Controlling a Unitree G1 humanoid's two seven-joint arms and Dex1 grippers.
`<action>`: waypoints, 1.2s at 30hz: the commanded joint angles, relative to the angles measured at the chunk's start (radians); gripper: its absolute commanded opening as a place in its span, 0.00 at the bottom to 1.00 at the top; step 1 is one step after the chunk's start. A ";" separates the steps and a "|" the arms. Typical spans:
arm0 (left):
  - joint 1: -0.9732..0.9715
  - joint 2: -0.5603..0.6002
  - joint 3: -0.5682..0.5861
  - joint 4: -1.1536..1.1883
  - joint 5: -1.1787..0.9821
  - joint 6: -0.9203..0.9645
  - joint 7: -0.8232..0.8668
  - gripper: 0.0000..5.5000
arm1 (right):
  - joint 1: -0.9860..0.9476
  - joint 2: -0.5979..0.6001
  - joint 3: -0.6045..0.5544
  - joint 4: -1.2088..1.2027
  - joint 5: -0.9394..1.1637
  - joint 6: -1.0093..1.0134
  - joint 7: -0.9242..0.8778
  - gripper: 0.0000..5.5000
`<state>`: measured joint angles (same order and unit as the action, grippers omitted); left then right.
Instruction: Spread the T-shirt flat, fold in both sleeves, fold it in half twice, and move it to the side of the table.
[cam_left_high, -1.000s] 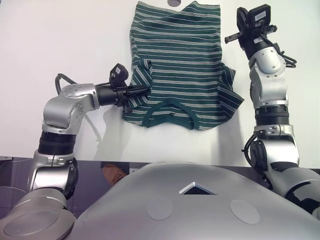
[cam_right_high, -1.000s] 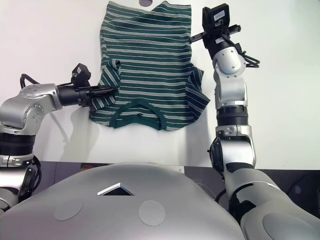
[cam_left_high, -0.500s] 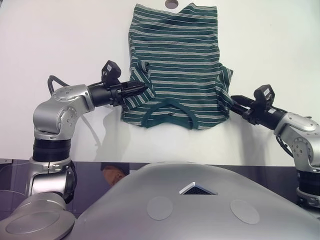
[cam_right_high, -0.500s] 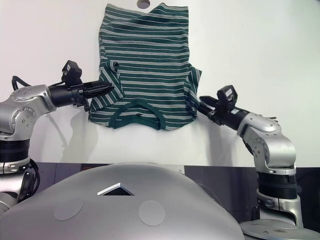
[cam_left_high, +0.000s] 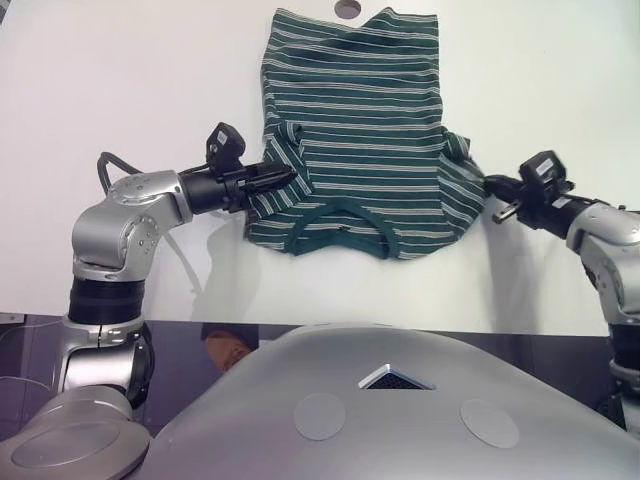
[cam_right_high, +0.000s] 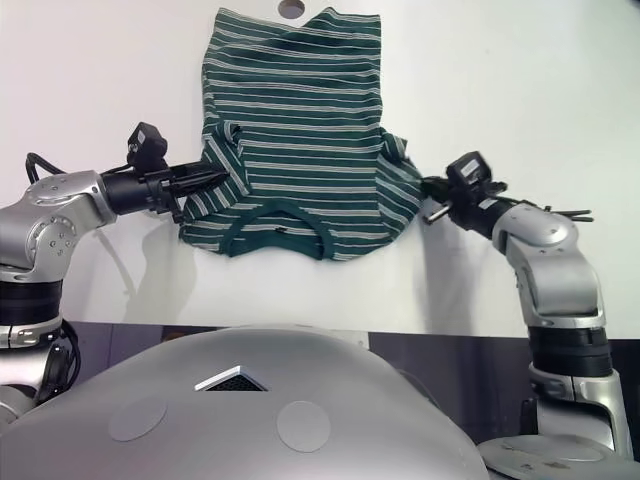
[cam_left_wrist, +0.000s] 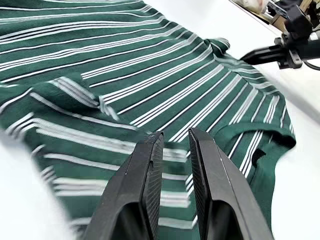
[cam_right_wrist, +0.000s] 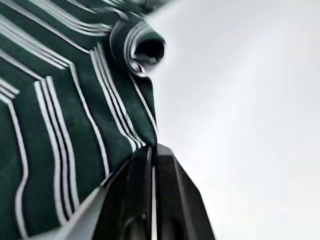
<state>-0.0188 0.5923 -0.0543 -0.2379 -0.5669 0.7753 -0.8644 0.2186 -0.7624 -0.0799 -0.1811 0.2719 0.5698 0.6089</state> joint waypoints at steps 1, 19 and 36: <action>0.004 0.022 -0.030 0.043 0.042 -0.027 -0.016 0.16 | 0.019 -0.052 -0.009 0.088 -0.023 -0.014 0.068 0.00; -0.066 -0.009 -0.074 0.086 0.080 -0.061 -0.027 0.16 | -0.149 -0.020 0.195 -0.270 0.052 0.105 0.140 0.03; 0.015 0.259 -0.157 0.187 0.490 -0.770 -0.198 0.44 | -0.049 -0.389 0.027 0.101 -0.170 -0.554 0.523 0.32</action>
<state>-0.0131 0.8119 -0.1826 -0.0737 -0.1216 0.0749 -1.0186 0.1524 -1.1227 -0.0954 -0.2037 0.1818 0.1919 1.0949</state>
